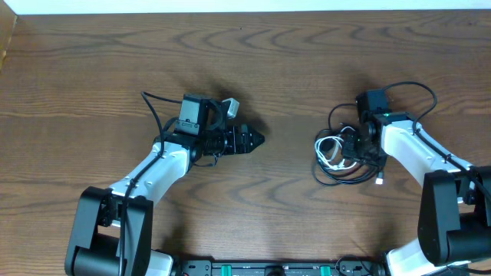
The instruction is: Untangle cables
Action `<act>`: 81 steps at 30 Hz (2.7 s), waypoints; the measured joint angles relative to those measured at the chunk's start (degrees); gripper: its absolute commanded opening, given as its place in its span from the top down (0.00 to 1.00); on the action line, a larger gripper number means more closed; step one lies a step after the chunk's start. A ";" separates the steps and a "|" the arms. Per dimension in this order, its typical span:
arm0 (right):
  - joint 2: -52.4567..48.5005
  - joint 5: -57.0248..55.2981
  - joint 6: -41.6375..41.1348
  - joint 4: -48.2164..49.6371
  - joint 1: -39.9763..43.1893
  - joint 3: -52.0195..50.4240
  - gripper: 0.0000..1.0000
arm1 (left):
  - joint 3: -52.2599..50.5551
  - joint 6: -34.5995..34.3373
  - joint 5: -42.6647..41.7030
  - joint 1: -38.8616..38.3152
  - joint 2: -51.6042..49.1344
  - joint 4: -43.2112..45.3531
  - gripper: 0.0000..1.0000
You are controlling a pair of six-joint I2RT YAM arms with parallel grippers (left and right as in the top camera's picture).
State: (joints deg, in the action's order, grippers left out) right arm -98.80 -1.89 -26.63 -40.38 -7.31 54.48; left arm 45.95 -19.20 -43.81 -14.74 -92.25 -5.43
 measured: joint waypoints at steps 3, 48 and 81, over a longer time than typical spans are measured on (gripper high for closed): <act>0.02 -1.57 0.33 -0.70 0.02 0.90 0.39 | 0.00 -0.02 2.80 0.00 0.00 0.00 0.16; -3.89 2.67 -4.74 -7.04 -16.13 12.96 0.51 | 0.00 -0.02 21.73 0.00 0.00 -5.33 0.16; -7.76 2.16 -5.86 -5.05 -18.34 12.96 0.55 | 0.00 0.00 21.73 0.00 0.00 -5.99 0.16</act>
State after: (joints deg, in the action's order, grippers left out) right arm -106.56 0.27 -32.49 -45.43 -25.65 67.44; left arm 45.95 -19.20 -22.09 -14.74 -92.25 -11.42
